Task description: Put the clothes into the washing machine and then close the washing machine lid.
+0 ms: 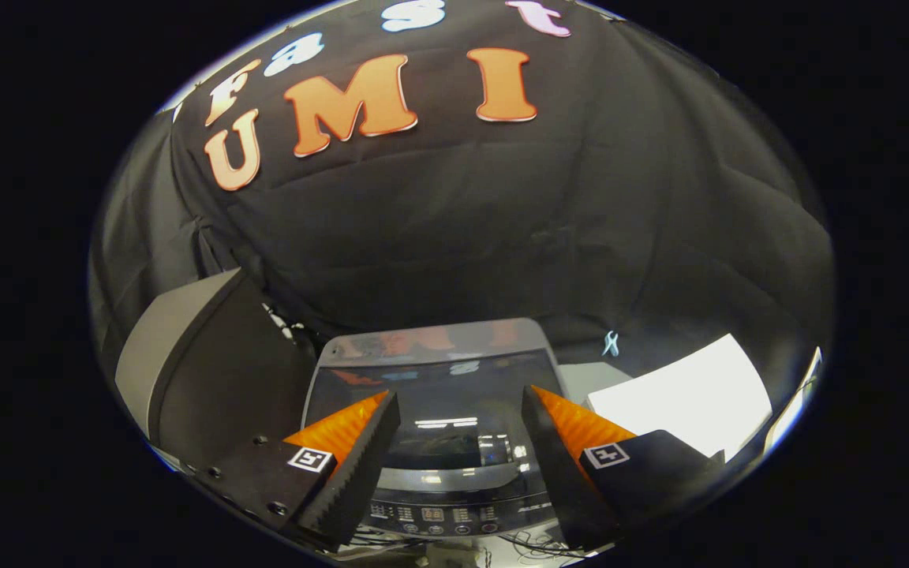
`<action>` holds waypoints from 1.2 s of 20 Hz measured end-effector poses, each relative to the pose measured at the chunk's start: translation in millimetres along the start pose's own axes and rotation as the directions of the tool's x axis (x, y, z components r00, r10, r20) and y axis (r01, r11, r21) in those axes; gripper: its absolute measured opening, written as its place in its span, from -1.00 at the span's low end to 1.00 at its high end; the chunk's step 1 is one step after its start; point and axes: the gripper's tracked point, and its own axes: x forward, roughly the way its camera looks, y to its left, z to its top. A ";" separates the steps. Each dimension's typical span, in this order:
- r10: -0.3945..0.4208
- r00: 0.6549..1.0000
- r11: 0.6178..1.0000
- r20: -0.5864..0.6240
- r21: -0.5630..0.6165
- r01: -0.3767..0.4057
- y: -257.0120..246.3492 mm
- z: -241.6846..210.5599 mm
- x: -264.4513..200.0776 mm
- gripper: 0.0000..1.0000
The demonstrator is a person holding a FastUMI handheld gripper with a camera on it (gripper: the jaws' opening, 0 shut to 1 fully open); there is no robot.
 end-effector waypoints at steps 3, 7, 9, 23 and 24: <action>-0.025 0.997 1.000 0.071 0.014 0.024 -29.0 35.5 -20.7 0.98; -0.060 0.986 0.998 0.155 0.019 0.058 -65.7 79.1 -56.0 0.95; -0.072 0.978 0.997 0.195 0.028 0.068 -82.5 100.2 -77.4 0.95; -0.102 0.859 0.995 0.502 0.038 0.096 -123.5 231.3 -240.4 0.98; -0.102 0.852 0.995 0.513 0.038 0.096 -124.1 235.7 -247.1 0.98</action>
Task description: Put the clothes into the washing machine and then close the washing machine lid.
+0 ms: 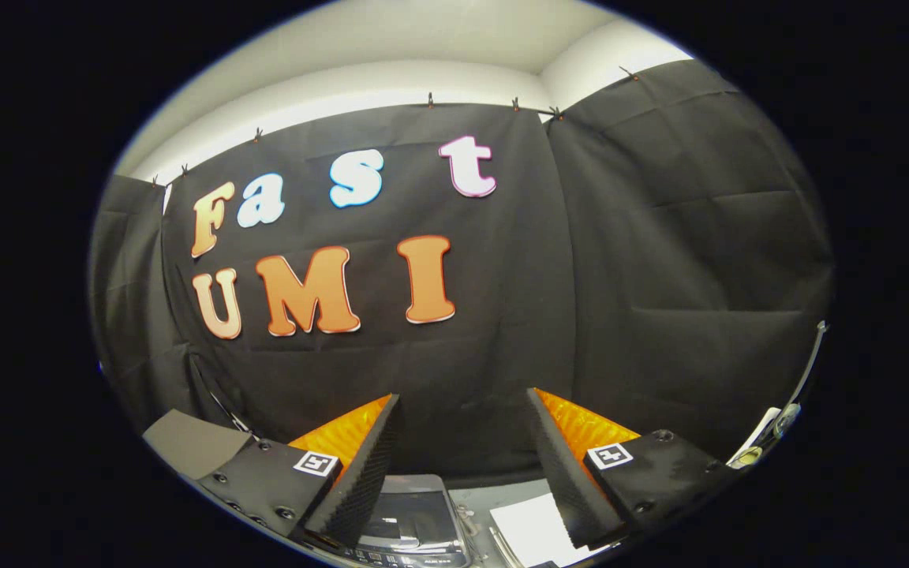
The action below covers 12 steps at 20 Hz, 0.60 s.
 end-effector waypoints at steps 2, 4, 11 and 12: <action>-0.003 1.000 1.000 0.015 -0.004 0.003 -2.3 6.1 -4.5 0.98; -0.004 1.000 1.000 0.016 -0.007 0.004 -1.2 7.2 -4.5 0.98; 0.042 0.999 0.999 0.013 -0.017 -0.042 18.9 5.3 9.4 0.98; 0.048 0.999 0.999 0.011 -0.019 -0.048 22.7 4.1 11.5 0.98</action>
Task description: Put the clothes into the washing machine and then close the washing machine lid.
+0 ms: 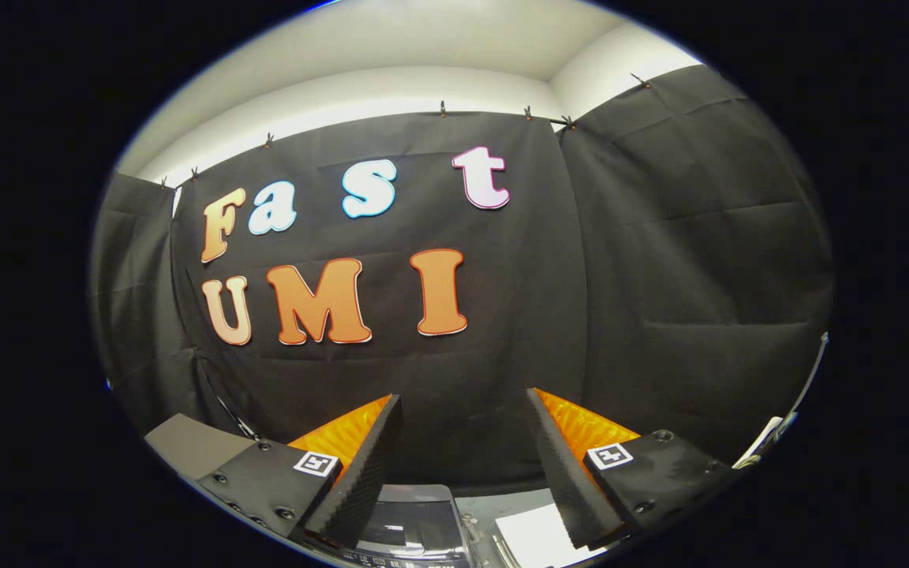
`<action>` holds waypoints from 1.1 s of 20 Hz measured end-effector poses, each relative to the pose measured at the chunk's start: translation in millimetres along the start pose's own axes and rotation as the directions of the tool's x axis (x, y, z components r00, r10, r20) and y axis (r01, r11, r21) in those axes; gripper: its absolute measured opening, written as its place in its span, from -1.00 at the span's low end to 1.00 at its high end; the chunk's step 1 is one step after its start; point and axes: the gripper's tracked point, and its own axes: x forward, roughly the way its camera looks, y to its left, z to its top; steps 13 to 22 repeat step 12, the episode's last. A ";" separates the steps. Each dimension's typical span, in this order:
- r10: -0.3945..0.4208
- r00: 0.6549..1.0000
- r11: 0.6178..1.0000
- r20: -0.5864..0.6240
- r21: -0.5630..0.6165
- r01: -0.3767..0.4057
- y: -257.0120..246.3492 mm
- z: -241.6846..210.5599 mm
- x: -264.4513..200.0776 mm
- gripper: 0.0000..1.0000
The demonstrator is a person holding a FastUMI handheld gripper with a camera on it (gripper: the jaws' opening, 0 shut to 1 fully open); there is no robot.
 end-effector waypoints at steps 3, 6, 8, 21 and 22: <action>0.023 1.000 1.000 -0.011 0.002 -0.023 8.0 -5.6 5.7 0.98; 0.033 0.999 0.999 -0.020 0.013 -0.033 13.3 -10.3 12.2 0.98; 0.040 0.999 0.999 -0.023 0.013 -0.040 15.6 -11.5 15.0 0.98; 0.043 0.999 0.999 -0.028 0.010 -0.043 18.3 -15.7 18.6 0.98; 0.043 0.999 0.999 -0.028 0.010 -0.043 18.3 -15.7 18.6 0.98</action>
